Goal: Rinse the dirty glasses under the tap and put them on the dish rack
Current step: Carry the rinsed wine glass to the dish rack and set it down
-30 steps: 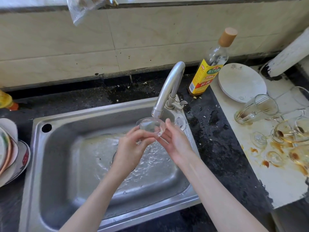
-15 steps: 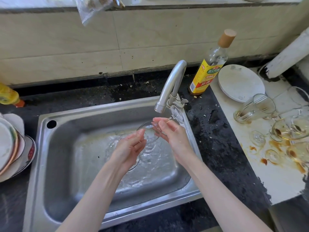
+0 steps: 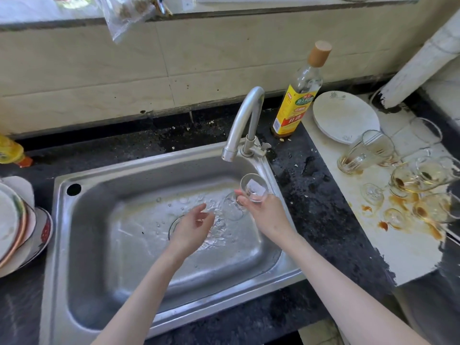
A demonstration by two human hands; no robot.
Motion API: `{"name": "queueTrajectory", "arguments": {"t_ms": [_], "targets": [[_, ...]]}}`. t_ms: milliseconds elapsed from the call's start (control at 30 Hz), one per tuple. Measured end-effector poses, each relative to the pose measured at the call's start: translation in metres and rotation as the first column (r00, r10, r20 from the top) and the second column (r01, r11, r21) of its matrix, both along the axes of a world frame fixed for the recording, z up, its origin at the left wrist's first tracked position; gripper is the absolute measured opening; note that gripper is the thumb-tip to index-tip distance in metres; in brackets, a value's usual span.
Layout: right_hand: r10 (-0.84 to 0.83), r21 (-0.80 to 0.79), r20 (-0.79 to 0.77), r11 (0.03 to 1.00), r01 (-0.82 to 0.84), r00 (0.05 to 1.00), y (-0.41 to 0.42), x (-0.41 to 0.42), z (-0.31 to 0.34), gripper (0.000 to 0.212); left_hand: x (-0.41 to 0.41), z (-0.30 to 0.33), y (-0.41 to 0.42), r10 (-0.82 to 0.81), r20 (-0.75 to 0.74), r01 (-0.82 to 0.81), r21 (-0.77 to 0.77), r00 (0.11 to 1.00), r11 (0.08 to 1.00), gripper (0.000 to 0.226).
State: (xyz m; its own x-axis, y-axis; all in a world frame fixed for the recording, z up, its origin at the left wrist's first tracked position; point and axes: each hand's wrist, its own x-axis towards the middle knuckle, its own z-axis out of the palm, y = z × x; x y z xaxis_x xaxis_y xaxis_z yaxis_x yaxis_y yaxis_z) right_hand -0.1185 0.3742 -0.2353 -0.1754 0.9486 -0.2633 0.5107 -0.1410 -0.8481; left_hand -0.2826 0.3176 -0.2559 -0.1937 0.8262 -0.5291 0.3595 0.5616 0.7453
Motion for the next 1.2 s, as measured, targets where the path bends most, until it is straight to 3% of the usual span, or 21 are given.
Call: {"name": "queueTrajectory", "arguments": {"t_ms": [100,267,433,500,733,967,1067,1200], "targets": [[0.069,0.089,0.162,0.992,-0.084,0.984,-0.004,0.015,0.007,0.025,0.0,0.001,-0.004,-0.225,-0.261,0.267,0.14,0.939,0.954,0.055],[0.076,0.135,0.168,0.986,-0.099,0.983,-0.012,0.043,0.017,0.032,0.006,0.006,-0.008,-0.344,-0.576,0.535,0.198,0.741,0.821,0.076],[0.019,0.138,0.134,0.99,-0.038,0.991,-0.044,0.091,0.037,0.018,0.047,0.026,-0.027,-0.462,-0.641,0.671,0.113,0.613,0.733,0.082],[-0.042,0.116,0.093,0.993,0.031,0.995,-0.062,0.118,0.048,0.024,0.071,0.04,-0.032,-0.503,-0.65,0.726,0.111,0.569,0.678,0.084],[-0.343,0.125,0.014,0.932,0.339,0.939,-0.168,0.234,0.076,0.03,0.188,0.071,-0.079,-0.599,-0.715,0.913,0.139,0.36,0.383,0.095],[-0.643,0.128,-0.023,0.757,0.64,0.765,-0.341,0.344,0.077,0.021,0.313,0.087,-0.186,-0.645,-0.748,0.984,0.172,0.155,0.037,0.078],[-0.776,0.134,-0.034,0.621,0.773,0.629,-0.423,0.384,0.079,0.016,0.368,0.09,-0.228,-0.642,-0.766,0.979,0.143,0.018,-0.143,0.084],[-0.9,0.201,-0.107,0.396,0.896,0.422,-0.524,0.425,0.095,0.022,0.439,0.098,-0.286,-0.594,-0.788,0.92,0.096,-0.162,-0.379,0.062]]}}
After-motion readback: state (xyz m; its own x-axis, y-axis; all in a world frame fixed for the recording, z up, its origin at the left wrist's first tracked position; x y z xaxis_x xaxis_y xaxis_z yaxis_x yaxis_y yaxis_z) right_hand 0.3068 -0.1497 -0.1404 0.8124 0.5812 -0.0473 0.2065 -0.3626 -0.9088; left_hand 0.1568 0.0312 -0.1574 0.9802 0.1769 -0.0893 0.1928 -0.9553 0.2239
